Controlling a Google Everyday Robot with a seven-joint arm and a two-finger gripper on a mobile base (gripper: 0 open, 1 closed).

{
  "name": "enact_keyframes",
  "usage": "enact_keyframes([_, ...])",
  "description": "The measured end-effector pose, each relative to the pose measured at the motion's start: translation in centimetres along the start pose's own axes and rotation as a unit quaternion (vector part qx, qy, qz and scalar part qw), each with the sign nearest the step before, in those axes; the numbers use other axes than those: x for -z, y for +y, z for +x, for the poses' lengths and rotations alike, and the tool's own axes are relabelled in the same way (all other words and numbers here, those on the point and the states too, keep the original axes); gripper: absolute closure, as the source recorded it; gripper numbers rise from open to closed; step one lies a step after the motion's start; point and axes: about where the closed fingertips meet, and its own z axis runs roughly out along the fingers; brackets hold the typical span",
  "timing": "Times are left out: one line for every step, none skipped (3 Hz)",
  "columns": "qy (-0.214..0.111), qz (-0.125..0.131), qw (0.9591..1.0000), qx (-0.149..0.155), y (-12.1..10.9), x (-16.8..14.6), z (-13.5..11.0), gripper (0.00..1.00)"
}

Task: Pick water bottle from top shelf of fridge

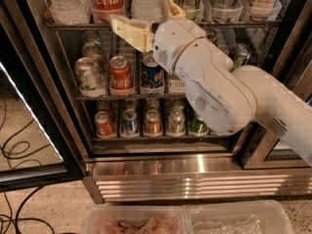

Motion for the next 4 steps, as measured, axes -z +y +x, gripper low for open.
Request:
enact_keyframes([-0.013,0.015,0.9998,-0.001,-1.3,0.2,-0.5,0.24])
enact_keyframes([-0.031,0.029,0.9991,0.004,-2.3,-0.1,-1.1,0.24])
enact_keyframes([-0.043,0.030,0.9985,0.014,-2.5,-1.0,-1.4,0.23])
enact_keyframes([-0.047,0.018,0.9985,0.022,-2.1,-2.5,-1.4,0.22])
